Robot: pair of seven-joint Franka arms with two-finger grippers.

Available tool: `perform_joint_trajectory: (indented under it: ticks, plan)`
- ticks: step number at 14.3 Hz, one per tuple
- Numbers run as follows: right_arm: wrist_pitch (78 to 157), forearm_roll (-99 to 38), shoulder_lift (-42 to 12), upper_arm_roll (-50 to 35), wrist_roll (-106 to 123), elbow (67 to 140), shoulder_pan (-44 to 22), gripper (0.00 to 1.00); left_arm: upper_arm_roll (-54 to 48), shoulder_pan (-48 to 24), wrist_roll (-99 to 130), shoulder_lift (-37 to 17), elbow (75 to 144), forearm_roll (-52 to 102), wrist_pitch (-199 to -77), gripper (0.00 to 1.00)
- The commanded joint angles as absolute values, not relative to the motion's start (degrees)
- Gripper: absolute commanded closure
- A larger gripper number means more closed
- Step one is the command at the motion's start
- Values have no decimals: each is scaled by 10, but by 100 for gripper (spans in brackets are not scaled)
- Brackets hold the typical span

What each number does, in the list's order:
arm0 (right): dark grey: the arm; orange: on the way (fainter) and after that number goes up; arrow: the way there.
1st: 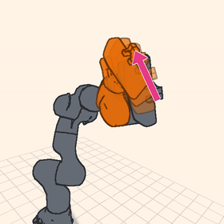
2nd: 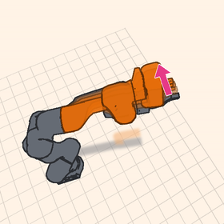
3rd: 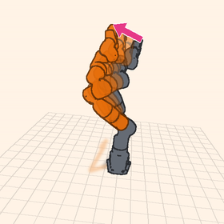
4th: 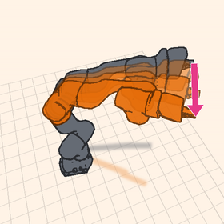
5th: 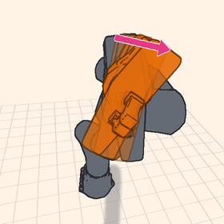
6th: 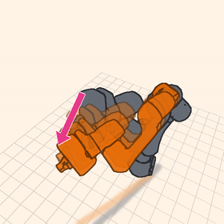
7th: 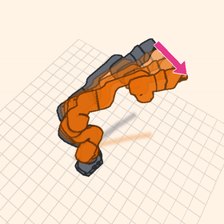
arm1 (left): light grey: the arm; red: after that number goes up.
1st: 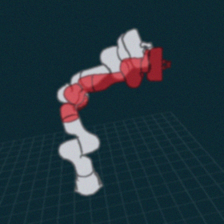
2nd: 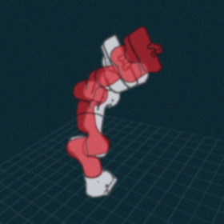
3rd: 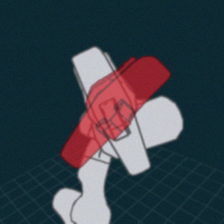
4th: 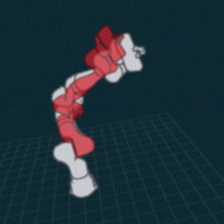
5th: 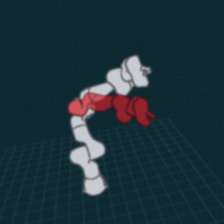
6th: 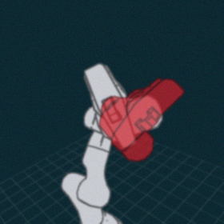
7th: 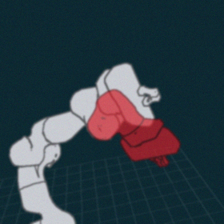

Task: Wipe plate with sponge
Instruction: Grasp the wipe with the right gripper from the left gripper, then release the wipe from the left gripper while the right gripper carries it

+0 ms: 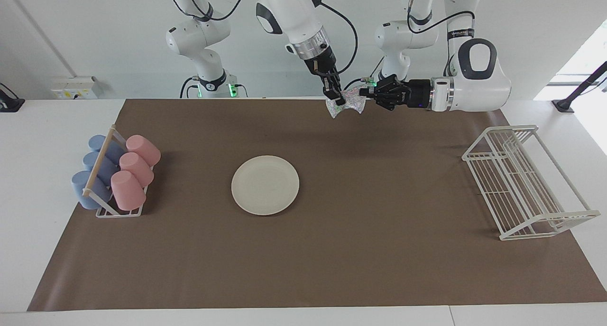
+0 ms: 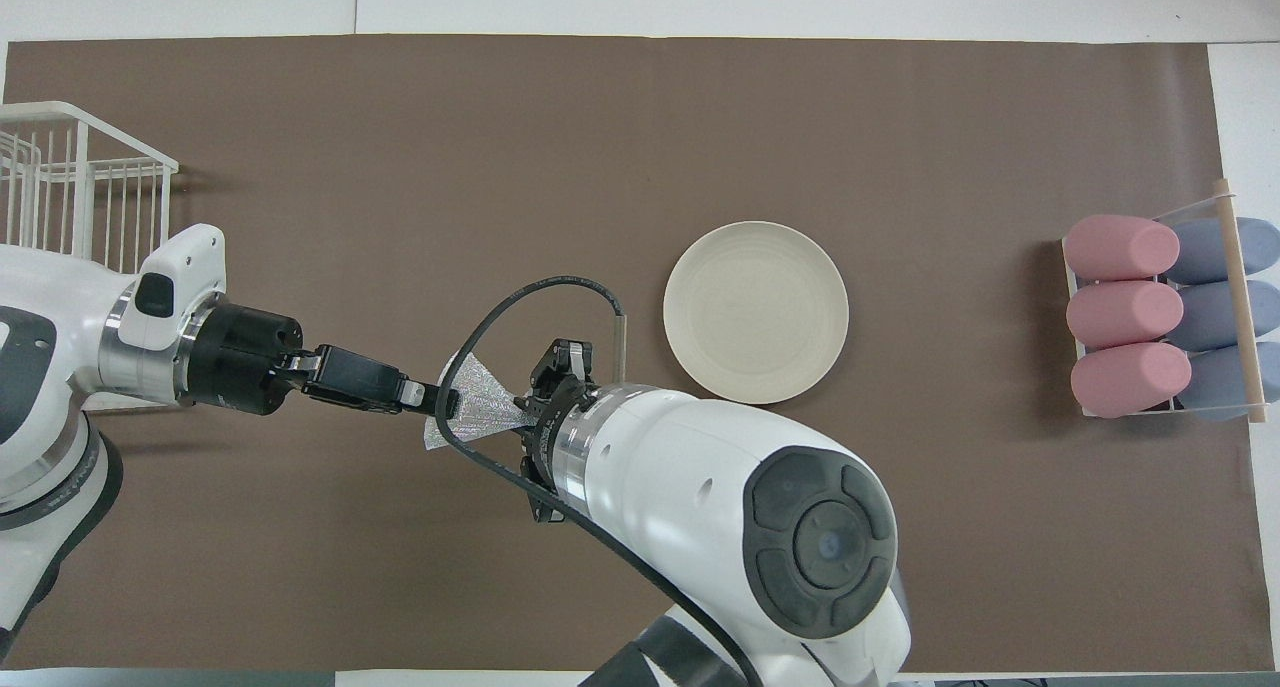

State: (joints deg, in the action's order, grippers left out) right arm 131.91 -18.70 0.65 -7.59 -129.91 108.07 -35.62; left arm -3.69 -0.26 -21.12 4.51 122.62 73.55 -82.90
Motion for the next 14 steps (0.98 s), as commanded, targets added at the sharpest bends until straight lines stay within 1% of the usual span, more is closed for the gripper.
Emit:
perform_joint_trajectory:
  ticks: [1,5,6,7,8,11,14]
  plan:
    - [1324,-195,12,-77,-1272,1091,-345,100,-36,0,-220,56,1237,723,-813,100]
    - [1320,-192,15,-77,-1252,1098,-336,100,-36,2,-213,55,1234,722,-808,100]
    - [1319,-192,15,-77,-1242,1099,-332,100,-35,1,-208,55,1234,722,-809,73]
    - [1318,-191,16,-77,-1232,1101,-328,100,-35,3,-187,57,1232,716,-809,16]
    - [1317,-189,17,-77,-1224,1105,-324,100,-35,4,-164,57,1228,699,-810,0]
    - [1316,-184,20,-76,-1177,1123,-321,100,-35,5,-150,57,1210,644,-815,0]
    - [1327,-151,13,-76,-1058,1160,-288,100,-35,7,-116,58,1195,580,-837,0]
